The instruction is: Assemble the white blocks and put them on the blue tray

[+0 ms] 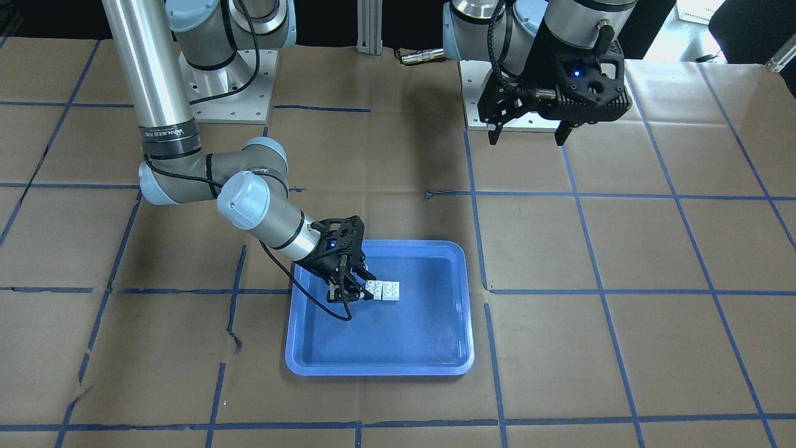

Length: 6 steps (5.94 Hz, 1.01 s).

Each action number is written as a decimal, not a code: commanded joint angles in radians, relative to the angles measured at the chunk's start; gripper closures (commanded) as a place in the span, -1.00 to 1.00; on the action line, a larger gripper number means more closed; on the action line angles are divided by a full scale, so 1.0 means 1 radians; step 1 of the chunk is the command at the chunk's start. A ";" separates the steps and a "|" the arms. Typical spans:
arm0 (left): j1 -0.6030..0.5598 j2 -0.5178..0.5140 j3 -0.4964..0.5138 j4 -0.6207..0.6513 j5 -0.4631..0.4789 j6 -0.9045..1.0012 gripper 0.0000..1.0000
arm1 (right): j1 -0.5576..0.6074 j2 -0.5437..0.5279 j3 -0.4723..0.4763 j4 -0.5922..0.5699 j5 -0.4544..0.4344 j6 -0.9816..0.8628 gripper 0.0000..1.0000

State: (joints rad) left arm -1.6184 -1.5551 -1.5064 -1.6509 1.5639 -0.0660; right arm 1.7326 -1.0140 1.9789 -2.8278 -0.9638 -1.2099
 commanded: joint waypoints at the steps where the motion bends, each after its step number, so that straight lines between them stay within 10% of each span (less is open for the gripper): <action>1: 0.000 0.000 0.000 0.000 -0.001 0.000 -0.99 | 0.001 0.002 0.000 0.001 -0.001 0.006 0.52; 6: -0.002 0.000 0.000 0.000 -0.001 0.000 -0.99 | 0.001 0.002 0.005 0.001 -0.001 0.007 0.31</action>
State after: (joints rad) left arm -1.6198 -1.5555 -1.5064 -1.6505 1.5631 -0.0659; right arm 1.7334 -1.0125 1.9829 -2.8272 -0.9648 -1.2027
